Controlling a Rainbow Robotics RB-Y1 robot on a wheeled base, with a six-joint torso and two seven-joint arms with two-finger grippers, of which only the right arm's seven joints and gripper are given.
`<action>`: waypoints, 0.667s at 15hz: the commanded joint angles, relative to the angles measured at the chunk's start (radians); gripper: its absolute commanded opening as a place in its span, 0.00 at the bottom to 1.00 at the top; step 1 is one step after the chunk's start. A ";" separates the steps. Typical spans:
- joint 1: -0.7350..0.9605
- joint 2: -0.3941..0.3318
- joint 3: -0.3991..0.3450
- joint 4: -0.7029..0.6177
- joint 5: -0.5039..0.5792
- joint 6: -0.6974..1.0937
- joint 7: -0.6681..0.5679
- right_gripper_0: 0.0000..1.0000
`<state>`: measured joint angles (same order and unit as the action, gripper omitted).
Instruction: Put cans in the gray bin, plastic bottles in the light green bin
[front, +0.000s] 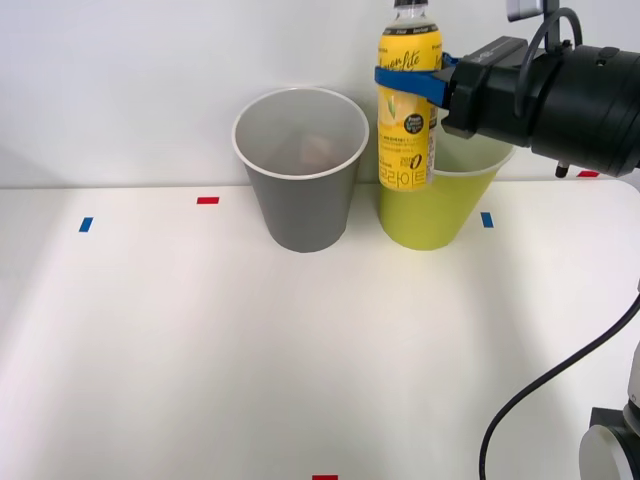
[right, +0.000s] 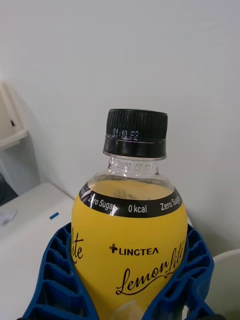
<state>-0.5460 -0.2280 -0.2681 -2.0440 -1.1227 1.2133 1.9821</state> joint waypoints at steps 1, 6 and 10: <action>0.000 0.004 0.001 0.002 0.049 -0.138 -0.014 0.00; 0.000 0.001 0.001 0.002 0.238 -0.248 -0.037 0.00; -0.002 0.003 0.003 0.008 0.391 -0.259 -0.106 0.00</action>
<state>-0.5472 -0.2268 -0.2669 -2.0388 -0.7645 0.9595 1.9073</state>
